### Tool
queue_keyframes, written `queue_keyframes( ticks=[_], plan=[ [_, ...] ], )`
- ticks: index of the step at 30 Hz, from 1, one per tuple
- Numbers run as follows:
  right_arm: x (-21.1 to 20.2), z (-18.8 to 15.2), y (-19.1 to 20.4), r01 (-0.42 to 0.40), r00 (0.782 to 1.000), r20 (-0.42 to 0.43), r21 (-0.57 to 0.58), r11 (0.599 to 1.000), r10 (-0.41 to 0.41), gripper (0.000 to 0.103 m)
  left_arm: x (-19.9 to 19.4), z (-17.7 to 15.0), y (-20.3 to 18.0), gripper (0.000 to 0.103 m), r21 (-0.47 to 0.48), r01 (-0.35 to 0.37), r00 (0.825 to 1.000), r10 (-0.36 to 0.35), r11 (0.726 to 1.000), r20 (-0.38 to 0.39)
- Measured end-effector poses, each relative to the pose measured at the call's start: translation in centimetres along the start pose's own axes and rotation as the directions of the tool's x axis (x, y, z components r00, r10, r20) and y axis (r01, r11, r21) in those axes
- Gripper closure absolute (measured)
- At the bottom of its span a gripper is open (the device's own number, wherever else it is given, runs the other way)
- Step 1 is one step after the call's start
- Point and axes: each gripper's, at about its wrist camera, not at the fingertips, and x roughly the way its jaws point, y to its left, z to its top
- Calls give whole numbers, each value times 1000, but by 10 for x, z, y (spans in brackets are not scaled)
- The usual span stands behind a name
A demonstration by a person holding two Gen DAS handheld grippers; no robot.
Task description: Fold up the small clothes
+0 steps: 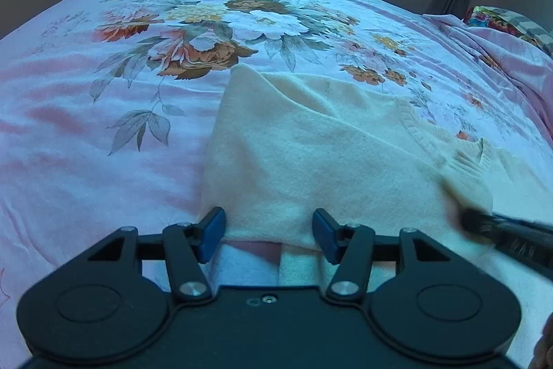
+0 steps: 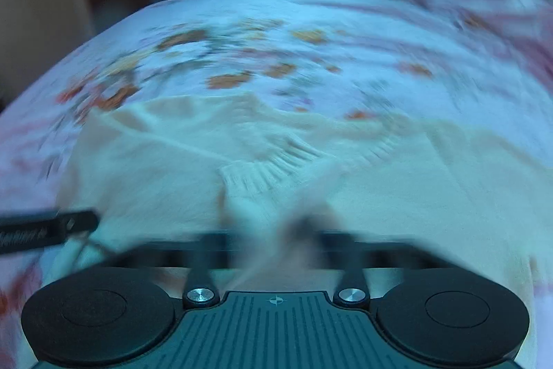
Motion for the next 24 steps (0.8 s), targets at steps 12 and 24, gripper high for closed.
queue_keyframes(
  ticks=[12, 24],
  plan=[
    [-13, -2, -65, -42, 999, -9, 223, 974, 45, 93, -2, -5, -10, 48, -17, -7, 1000, 8, 1000, 22],
    [-17, 17, -73, -105, 992, 86, 216, 971, 88, 98, 2, 30, -9, 48, -37, 2, 999, 0, 999, 37]
  ],
)
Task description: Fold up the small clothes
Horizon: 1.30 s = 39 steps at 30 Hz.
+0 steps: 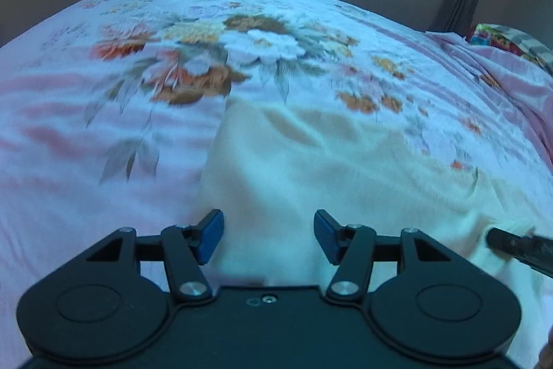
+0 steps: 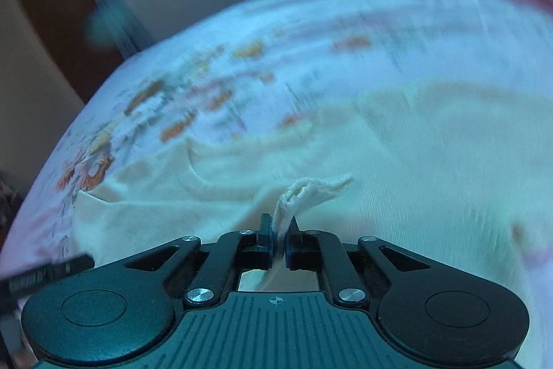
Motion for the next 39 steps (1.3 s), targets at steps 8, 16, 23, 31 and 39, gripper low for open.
queue_keyframes(
  ticks=[8, 16, 23, 31, 39],
  plan=[
    [-17, 4, -25, 177, 981, 95, -119, 977, -166, 98, 25, 18, -5, 47, -27, -3, 1000, 3, 1000, -18],
    [-16, -7, -47, 231, 972, 77, -102, 968, -224, 97, 29, 17, -6, 45, -16, -54, 998, 54, 998, -9],
    [-38, 1, -61, 259, 964, 90, -100, 961, -250, 97, 14, -2, -10, 45, 28, -57, 998, 58, 998, -21],
    [-40, -5, -66, 229, 971, -41, -123, 966, -235, 93, -8, -39, -62, 33, 119, -75, 997, 78, 990, -24],
    [-120, -18, -151, 326, 945, -11, -3, 946, -326, 25, -23, -58, -108, 33, 153, 15, 999, -8, 988, -52]
  ],
)
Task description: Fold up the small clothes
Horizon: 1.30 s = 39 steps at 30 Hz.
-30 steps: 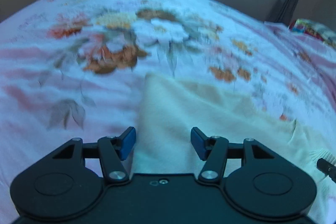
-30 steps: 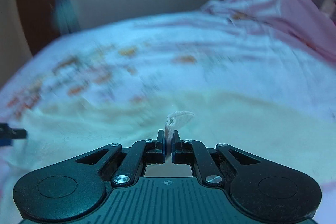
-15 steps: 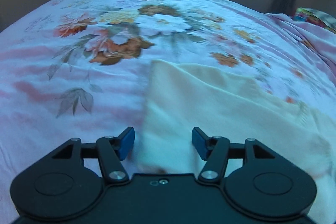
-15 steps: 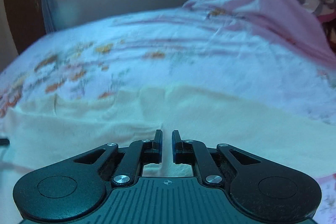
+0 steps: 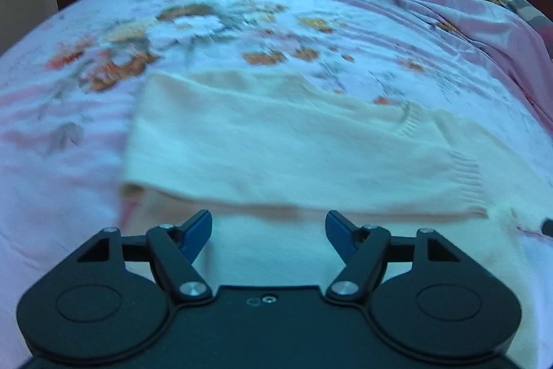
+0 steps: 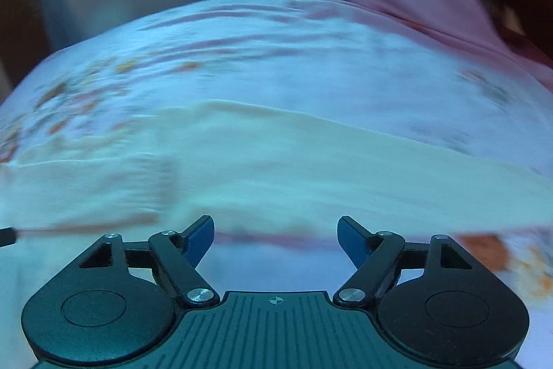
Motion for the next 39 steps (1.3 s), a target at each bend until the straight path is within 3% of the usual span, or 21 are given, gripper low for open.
queue_keyframes(
  ticks=[4, 9, 10, 11, 12, 20, 22, 23, 27, 30, 34, 39],
  plan=[
    [-10, -1, -77, 69, 997, -28, 159, 985, -65, 25, 6, -10, -23, 33, 16, 7, 1000, -6, 1000, -11],
    [-10, -3, -163, 125, 992, -61, 384, 915, -110, 29, 14, -12, -36, 32, 62, -43, 999, 43, 997, 0],
    [-9, -2, -174, 138, 990, -66, 406, 904, -121, 36, 16, -11, -36, 32, 66, -51, 999, 51, 997, 1],
    [-7, 0, -183, 148, 989, -70, 426, 893, -130, 49, 17, -9, -36, 33, 64, -59, 998, 59, 996, 2],
    [-6, 1, -191, 153, 988, -70, 443, 884, -137, 52, 17, -7, -35, 34, 61, -65, 998, 65, 996, 5],
    [10, 18, -230, 165, 984, -40, 564, 809, -173, 53, 26, 12, -15, 34, -6, -124, 992, 124, 992, 20],
    [11, 22, -232, 185, 979, -35, 575, 797, -202, 76, 28, 14, -12, 34, -5, -126, 992, 126, 992, 19],
    [10, 23, -232, 183, 978, -28, 577, 796, -205, 99, 28, 15, -11, 34, -1, -129, 991, 129, 992, 22],
    [1, 29, -213, 177, 974, 27, 527, 831, -225, 100, 27, 16, -9, 36, -1, -116, 993, 116, 993, 22],
    [-9, 46, -171, 123, 977, 106, 423, 898, -184, 100, 21, 19, -4, 36, -14, -96, 995, 97, 995, 28],
    [-12, 69, -82, -43, 981, 196, 282, 959, -14, 100, 9, 25, 8, 36, -26, -80, 996, 82, 996, 45],
    [-2, 76, 56, -280, 947, 193, 119, 952, 255, 100, -7, 28, 34, 36, -54, -79, 994, 82, 995, 65]
  ],
)
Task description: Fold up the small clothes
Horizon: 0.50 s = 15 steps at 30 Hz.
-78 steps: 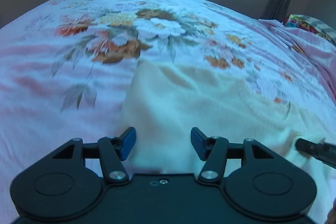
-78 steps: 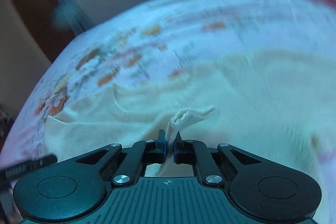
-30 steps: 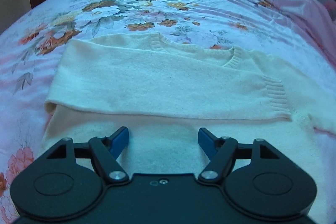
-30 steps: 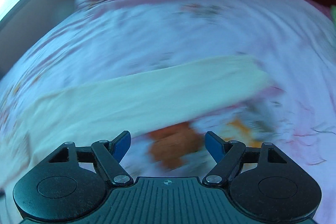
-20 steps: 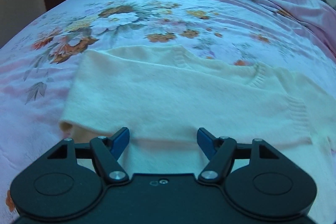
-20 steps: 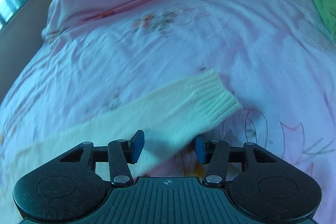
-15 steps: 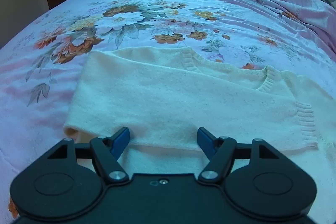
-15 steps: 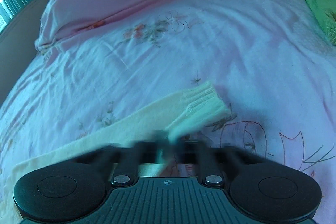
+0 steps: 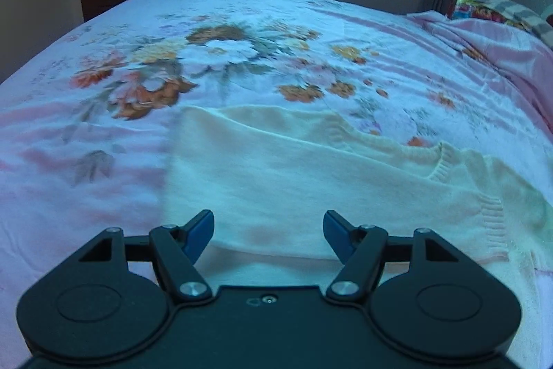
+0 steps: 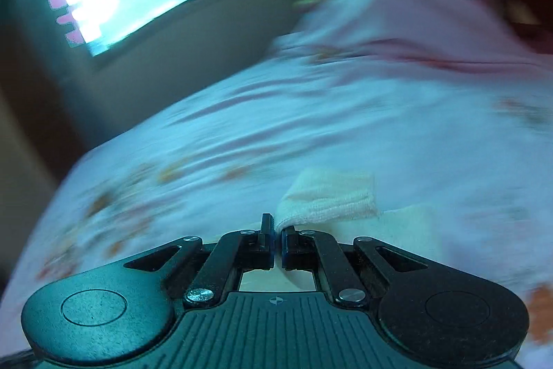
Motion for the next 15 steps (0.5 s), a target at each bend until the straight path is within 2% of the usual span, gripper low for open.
queue_keyframes(
  ticks=[3, 5, 7, 8, 9, 10, 11, 12, 13, 14, 15],
  plan=[
    [29, -32, 69, -132, 988, -91, -61, 989, 127, 100, -3, 2, 15, 36, -19, -4, 1000, 4, 1000, -2],
    [47, -57, 94, -150, 979, -150, -88, 985, 136, 100, -3, 2, 24, 36, -26, -5, 1000, 5, 1000, -9],
    [70, -79, 105, -190, 947, -281, -99, 977, 156, 99, -2, 1, 29, 36, -33, 10, 1000, -10, 999, -16],
    [79, -89, 104, -190, 928, -342, -97, 977, 147, 95, 0, 1, 29, 35, -34, 18, 1000, -19, 999, -24],
    [82, -94, 99, -194, 918, -365, -72, 978, 155, 89, 1, 1, 30, 35, -43, 38, 999, -39, 998, -35],
    [77, -93, 91, -212, 919, -349, -41, 976, 185, 86, 3, 1, 30, 34, -61, 67, 996, -70, 996, -47],
    [70, -88, 86, -230, 924, -320, -24, 973, 210, 73, 4, 1, 29, 32, -84, 100, 993, -106, 991, -59],
    [63, -82, 82, -235, 930, -294, -20, 972, 219, 46, 6, 1, 27, 29, -104, 134, 988, -141, 986, -69],
    [52, -75, 78, -231, 939, -266, -26, 973, 216, 30, 8, 1, 23, 27, -121, 168, 981, -178, 978, -77],
    [42, -68, 74, -224, 953, -218, -44, 974, 209, 18, 8, 1, 18, 26, -138, 197, 974, -209, 971, -81],
    [30, -61, 71, -214, 965, -171, -79, 974, 198, 18, 9, 1, 12, 25, -149, 223, 968, -236, 964, -82]
  ],
)
